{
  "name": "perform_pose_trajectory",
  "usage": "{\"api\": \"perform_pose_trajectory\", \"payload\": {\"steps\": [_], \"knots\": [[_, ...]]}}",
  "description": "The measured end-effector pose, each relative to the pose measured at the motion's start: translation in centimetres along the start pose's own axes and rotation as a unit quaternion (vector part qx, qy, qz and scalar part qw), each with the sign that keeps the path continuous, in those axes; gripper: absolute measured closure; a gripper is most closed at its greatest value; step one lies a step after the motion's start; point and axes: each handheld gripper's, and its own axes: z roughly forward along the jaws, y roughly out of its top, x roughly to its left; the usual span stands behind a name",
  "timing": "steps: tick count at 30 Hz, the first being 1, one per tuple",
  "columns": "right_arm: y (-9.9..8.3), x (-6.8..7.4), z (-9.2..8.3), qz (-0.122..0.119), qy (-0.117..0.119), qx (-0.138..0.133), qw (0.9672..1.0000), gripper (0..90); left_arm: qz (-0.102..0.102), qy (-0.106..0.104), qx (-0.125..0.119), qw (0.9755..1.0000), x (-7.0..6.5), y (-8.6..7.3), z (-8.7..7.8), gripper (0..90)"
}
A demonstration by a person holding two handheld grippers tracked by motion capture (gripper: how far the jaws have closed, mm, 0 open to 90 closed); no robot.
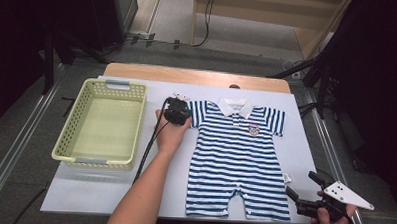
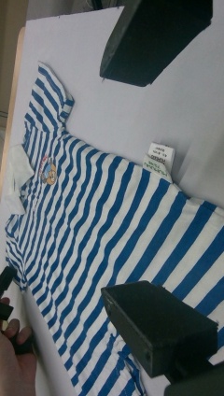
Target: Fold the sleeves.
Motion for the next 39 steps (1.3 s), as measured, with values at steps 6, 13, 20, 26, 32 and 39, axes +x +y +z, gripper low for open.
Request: {"api": "perform_pose_trajectory", "payload": {"steps": [6, 13, 20, 26, 32, 39], "knots": [[0.0, -0.2, -0.1, 0.000, -0.002, -0.001, 1.0000, 0.0, -0.005, -0.004, -0.019, 0.9998, 0.3, 0.2, -0.5, 89.4], [0.0, -0.3, 0.0, 0.004, 0.000, -0.002, 1.0000, 0.0, 0.027, -0.017, -0.067, 0.9972, -1.1, 1.1, -2.2, 89.3], [0.0, -0.1, 0.0, 0.003, 0.000, 0.000, 1.0000, 0.0, 0.058, -0.048, -0.095, 0.9927, -3.7, 1.7, -3.0, 89.3], [0.0, -0.1, 0.1, 0.001, 0.001, 0.000, 1.0000, 0.0, 0.090, -0.075, -0.099, 0.9882, -6.3, 1.7, -2.9, 89.3], [0.0, -0.1, 0.1, 0.002, 0.000, 0.001, 1.0000, 0.0, 0.107, -0.095, -0.087, 0.9859, -8.3, 1.7, -2.2, 89.2], [0.0, -0.1, 0.0, 0.003, 0.001, 0.000, 1.0000, 0.0, 0.118, -0.100, -0.063, 0.9860, -9.3, 1.3, -1.1, 89.2]]}}
